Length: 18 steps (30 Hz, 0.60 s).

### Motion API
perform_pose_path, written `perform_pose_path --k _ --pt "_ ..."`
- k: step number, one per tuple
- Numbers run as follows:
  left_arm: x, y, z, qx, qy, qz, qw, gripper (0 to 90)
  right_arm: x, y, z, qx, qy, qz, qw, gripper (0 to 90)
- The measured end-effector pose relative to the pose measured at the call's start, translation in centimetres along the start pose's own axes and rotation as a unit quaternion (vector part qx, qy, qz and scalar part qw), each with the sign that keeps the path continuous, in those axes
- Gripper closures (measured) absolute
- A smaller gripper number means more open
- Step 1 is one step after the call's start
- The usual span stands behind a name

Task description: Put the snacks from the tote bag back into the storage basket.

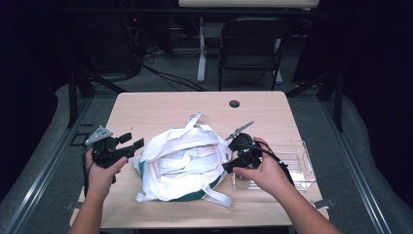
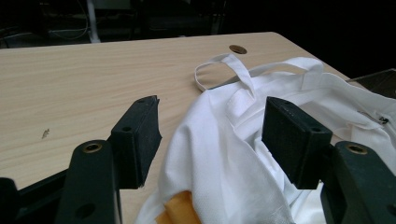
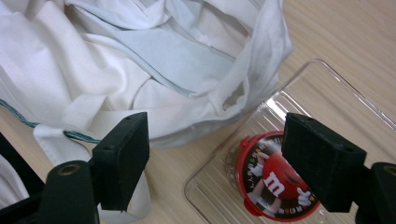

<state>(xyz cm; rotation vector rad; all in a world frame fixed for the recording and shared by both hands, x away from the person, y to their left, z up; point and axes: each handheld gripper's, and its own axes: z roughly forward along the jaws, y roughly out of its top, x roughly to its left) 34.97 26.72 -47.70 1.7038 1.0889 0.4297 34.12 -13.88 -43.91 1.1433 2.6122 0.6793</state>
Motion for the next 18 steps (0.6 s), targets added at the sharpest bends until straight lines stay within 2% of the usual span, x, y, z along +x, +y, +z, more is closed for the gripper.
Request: perform_pose_path --k 4,8,13,15,16,18 --pt "0.0 0.0 0.0 0.0 0.001 0.001 1.0 37.0 0.6 0.0 0.2 -0.022 0.01 -0.009 0.9997 23.4" --pt "0.0 0.0 0.0 -0.001 0.001 0.001 1.0 36.9 1.2 -0.3 0.5 -0.041 0.012 -0.032 0.9986 24.8" --pt "0.0 0.0 0.0 -0.001 0.001 0.001 1.0 36.9 2.3 -0.9 1.5 -0.053 0.019 -0.048 0.9973 25.5" --pt "-0.1 0.0 0.0 -0.001 0.001 0.001 1.0 36.9 2.6 -1.1 1.8 -0.057 0.012 -0.056 0.9968 26.9" --pt "-0.1 0.0 0.0 -0.001 0.001 0.001 1.0 36.9 2.9 -1.3 1.8 -0.063 -0.001 -0.064 0.996 28.4" --pt "-0.1 0.0 0.0 -0.001 0.001 0.001 1.0 36.9 2.9 -1.4 1.8 -0.065 -0.001 -0.063 0.9959 28.5"
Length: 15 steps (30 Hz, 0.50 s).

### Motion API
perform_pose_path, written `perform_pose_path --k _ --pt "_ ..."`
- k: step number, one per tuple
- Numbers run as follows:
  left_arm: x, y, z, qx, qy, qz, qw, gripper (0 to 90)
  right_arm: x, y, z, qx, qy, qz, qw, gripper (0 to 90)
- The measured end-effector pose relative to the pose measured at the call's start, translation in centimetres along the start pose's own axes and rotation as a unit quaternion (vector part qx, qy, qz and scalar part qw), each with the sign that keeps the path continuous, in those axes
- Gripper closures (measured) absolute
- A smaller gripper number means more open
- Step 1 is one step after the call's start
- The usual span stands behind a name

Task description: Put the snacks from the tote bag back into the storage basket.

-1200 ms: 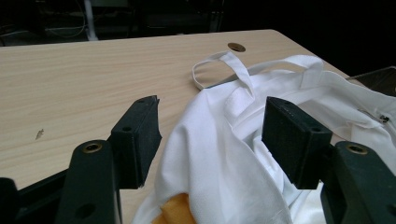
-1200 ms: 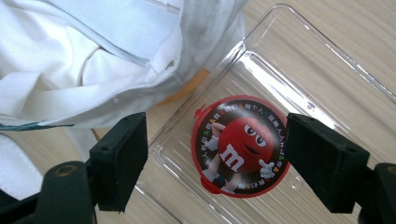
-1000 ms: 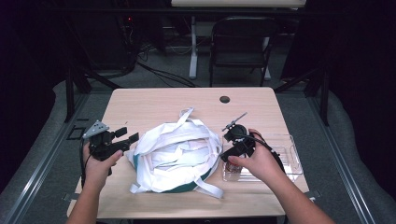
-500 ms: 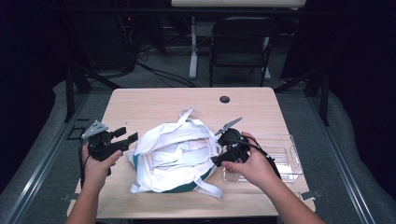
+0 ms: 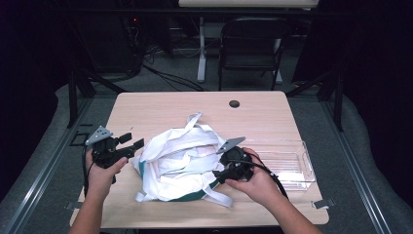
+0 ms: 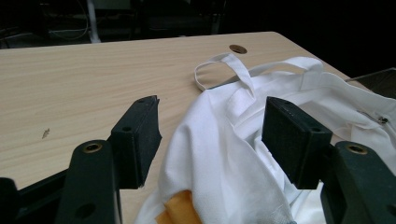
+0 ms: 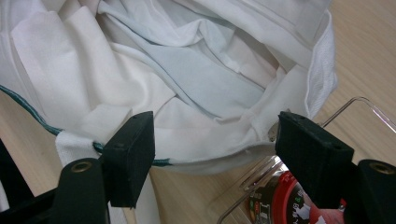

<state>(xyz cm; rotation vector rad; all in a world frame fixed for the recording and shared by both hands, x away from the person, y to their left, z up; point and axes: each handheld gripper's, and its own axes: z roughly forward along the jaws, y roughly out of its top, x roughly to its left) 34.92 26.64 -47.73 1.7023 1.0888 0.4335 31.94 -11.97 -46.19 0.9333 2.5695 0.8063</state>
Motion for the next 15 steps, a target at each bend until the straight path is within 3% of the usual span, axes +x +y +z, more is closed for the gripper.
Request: perform_pose_path --k 15 --pt "-0.1 -0.1 0.2 0.004 0.0 0.003 1.0 37.0 0.6 -1.7 0.1 -0.055 0.002 0.025 0.9982 38.1"
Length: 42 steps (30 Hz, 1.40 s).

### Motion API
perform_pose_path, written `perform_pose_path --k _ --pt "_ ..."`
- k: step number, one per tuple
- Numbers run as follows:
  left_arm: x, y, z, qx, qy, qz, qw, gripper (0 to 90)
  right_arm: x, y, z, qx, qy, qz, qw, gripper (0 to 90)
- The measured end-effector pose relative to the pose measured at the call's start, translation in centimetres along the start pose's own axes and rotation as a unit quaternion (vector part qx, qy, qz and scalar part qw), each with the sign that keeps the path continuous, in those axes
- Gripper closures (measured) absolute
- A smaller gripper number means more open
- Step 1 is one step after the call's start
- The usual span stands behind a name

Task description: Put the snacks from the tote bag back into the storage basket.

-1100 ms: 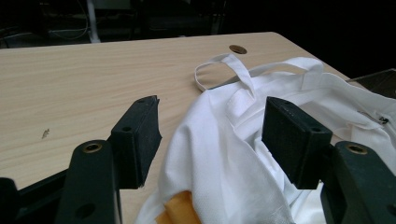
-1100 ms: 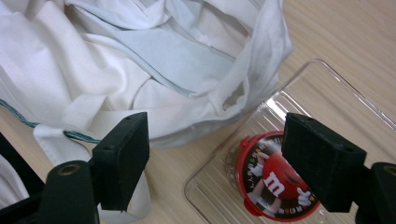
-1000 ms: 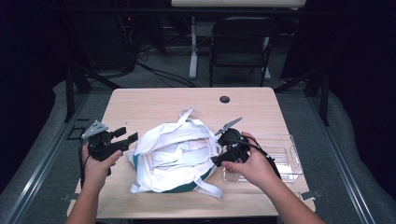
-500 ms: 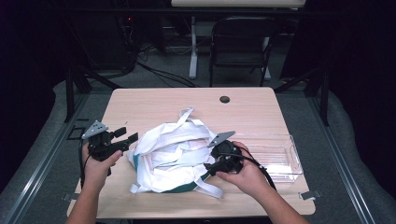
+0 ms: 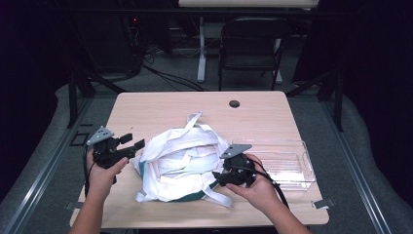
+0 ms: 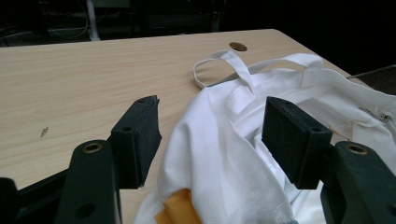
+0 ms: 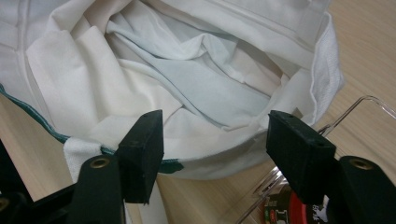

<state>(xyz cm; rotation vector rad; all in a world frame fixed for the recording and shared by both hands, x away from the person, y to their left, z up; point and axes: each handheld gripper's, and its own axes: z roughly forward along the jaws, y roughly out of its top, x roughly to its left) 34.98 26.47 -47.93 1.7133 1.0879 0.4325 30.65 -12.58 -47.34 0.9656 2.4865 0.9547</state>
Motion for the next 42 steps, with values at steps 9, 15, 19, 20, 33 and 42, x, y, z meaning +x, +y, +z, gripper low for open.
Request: perform_pose_path --k 9,15,19,20,33,42 --pt "0.0 -0.1 0.1 0.006 0.001 0.001 1.0 36.9 0.0 -0.8 -0.2 -0.055 0.012 0.014 0.9983 41.4" --pt "0.0 -0.1 0.2 0.005 0.0 0.0 1.0 37.0 0.3 -1.4 -0.4 -0.079 0.01 0.009 0.9968 41.5" --pt "-0.1 -0.1 0.2 0.004 0.0 0.001 1.0 36.9 0.7 -1.6 -0.7 -0.092 0.012 0.003 0.9957 41.1" --pt "-0.1 -0.1 0.2 0.004 0.0 0.0 1.0 36.9 0.8 -1.7 -0.8 -0.098 0.013 0.005 0.9951 41.1" --pt "0.0 -0.1 0.0 0.005 0.001 0.001 1.0 36.9 0.8 -2.6 -1.4 -0.109 0.019 0.017 0.9937 38.4" --pt "0.0 -0.1 0.0 0.006 0.001 0.001 1.0 37.0 0.0 -2.9 -1.7 -0.119 0.028 0.039 0.9917 37.0"
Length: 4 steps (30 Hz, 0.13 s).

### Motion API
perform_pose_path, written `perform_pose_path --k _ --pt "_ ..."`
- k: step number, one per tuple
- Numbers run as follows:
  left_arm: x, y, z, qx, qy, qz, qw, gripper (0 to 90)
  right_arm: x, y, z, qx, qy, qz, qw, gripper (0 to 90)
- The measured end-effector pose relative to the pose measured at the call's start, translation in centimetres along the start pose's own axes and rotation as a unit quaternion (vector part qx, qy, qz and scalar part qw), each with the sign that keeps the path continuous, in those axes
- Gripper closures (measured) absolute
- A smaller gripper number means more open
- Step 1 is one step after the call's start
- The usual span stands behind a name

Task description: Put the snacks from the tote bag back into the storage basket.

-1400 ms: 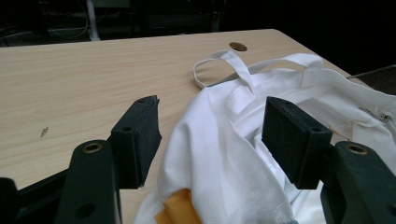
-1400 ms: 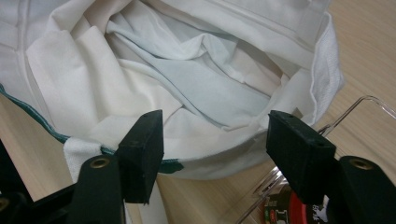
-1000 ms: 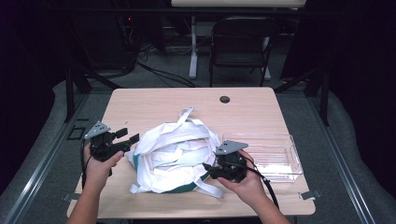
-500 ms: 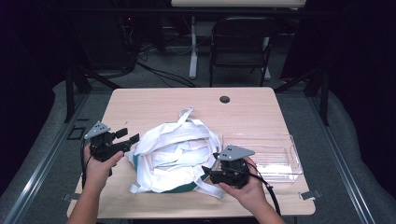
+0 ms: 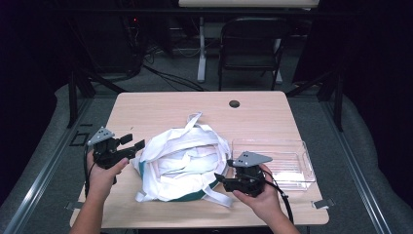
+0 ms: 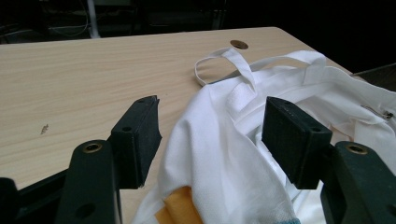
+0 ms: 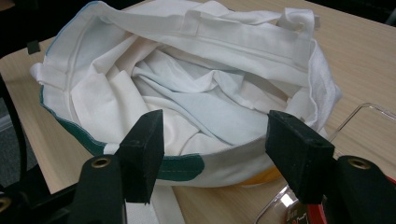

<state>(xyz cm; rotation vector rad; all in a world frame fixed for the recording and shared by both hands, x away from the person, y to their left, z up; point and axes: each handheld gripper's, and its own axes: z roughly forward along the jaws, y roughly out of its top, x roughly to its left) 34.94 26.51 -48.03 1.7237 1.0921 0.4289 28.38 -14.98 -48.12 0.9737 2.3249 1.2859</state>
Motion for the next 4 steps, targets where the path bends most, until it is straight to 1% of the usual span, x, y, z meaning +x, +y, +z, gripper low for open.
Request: perform_pose_path --k 4 --pt "-0.05 0.01 0.02 -0.001 0.0 0.0 1.0 37.0 -0.24 0.15 -0.41 -0.007 -0.001 0.003 1.0 35.2"
